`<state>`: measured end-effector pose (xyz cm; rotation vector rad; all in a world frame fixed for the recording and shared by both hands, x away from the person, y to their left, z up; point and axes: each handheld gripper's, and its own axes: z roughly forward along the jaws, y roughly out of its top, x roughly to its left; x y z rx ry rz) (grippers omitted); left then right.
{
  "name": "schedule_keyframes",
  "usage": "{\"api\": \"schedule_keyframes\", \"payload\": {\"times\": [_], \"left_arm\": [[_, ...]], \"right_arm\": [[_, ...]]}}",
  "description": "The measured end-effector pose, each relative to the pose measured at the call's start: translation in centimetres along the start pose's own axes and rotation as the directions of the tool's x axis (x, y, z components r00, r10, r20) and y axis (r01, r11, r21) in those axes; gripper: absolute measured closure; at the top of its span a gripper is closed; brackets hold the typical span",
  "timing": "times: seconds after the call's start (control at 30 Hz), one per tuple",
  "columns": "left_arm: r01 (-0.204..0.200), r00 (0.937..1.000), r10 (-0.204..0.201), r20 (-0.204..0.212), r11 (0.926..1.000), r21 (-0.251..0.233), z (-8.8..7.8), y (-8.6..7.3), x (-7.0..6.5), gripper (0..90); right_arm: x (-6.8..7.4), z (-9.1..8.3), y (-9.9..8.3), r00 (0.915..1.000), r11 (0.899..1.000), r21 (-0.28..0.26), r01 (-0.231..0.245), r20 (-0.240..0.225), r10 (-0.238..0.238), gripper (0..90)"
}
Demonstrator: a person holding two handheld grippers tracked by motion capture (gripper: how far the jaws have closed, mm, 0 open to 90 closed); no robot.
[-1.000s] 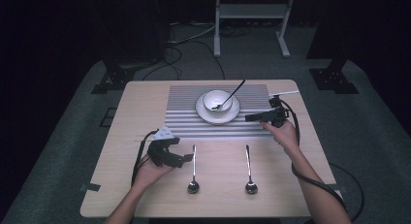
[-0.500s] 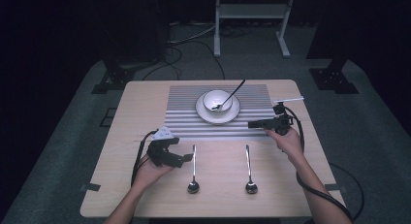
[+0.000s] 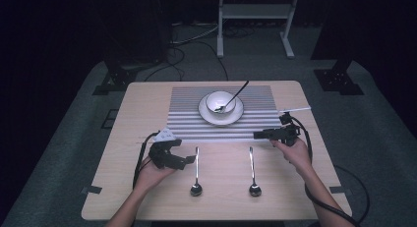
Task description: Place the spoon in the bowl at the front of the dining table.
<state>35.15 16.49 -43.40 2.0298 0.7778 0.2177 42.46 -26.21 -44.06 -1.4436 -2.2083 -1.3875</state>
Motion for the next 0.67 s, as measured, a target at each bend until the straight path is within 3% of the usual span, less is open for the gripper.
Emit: {"api": "schedule_keyframes", "payload": {"times": [0.53,0.67], "left_arm": [[-0.012,0.9999,0.011,0.004,0.9999,0.008,0.2,-0.1,-0.2,8.4],[-0.02,0.9998,0.02,0.002,0.9998,0.001,0.2,0.0,-0.3,8.4]], "right_arm": [[1.0,-1.3,-2.9,0.9998,0.999,-0.03,0.014,-0.015,-0.014,19.4],[2.1,-1.5,-4.7,0.9983,0.998,-0.032,0.054,-0.019,-0.055,20.0]]}}
